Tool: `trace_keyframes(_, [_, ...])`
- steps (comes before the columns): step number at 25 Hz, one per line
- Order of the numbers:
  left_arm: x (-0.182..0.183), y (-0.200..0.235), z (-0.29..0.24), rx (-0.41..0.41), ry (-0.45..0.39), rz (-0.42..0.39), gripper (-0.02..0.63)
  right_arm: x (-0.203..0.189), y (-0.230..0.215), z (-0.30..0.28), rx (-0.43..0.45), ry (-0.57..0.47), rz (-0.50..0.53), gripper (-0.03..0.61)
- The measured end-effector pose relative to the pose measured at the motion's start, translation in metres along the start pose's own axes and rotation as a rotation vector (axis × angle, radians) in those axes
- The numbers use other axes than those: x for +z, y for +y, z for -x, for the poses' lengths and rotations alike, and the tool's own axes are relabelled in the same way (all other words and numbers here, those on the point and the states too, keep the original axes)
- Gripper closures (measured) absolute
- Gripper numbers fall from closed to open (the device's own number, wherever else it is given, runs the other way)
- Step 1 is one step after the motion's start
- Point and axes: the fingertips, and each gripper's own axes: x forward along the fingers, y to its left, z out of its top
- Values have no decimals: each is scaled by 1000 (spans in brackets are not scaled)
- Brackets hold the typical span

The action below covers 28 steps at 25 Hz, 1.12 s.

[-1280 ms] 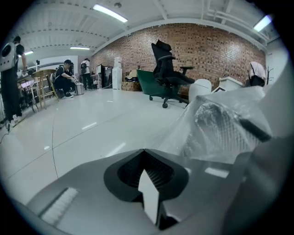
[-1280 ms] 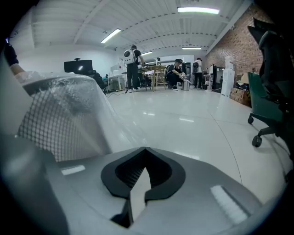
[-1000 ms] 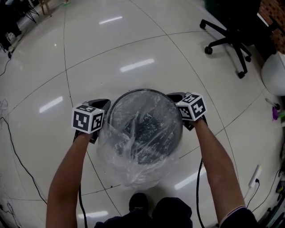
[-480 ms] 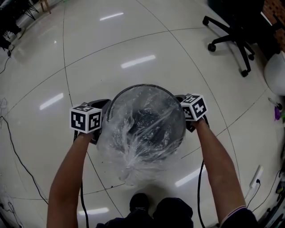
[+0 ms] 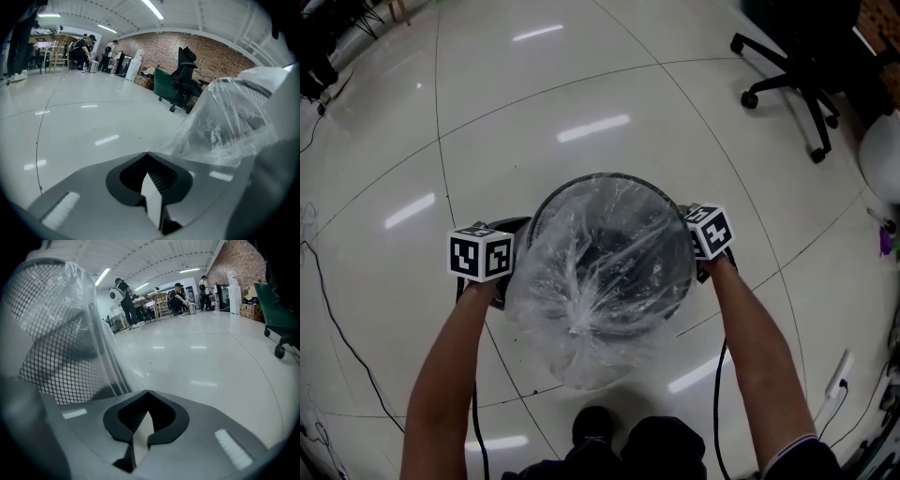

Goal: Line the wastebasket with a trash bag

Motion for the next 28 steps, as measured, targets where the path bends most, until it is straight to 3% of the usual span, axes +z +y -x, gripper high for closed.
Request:
trace_keyframes(8, [-10, -3, 1, 10, 37, -22, 601, -5, 2, 3, -18, -8, -39, 573])
trace_keyframes(12, [-7, -1, 13, 36, 4, -21, 596, -6, -1, 11, -42, -38, -74, 449])
trace_keyframes(20, [2, 2, 54, 119, -53, -26, 534, -8, -12, 55, -120, -77, -75, 436])
trace_keyframes(28, [-22, -7, 89, 182, -41, -32, 534, -13, -1, 99, -186, -98, -45, 437])
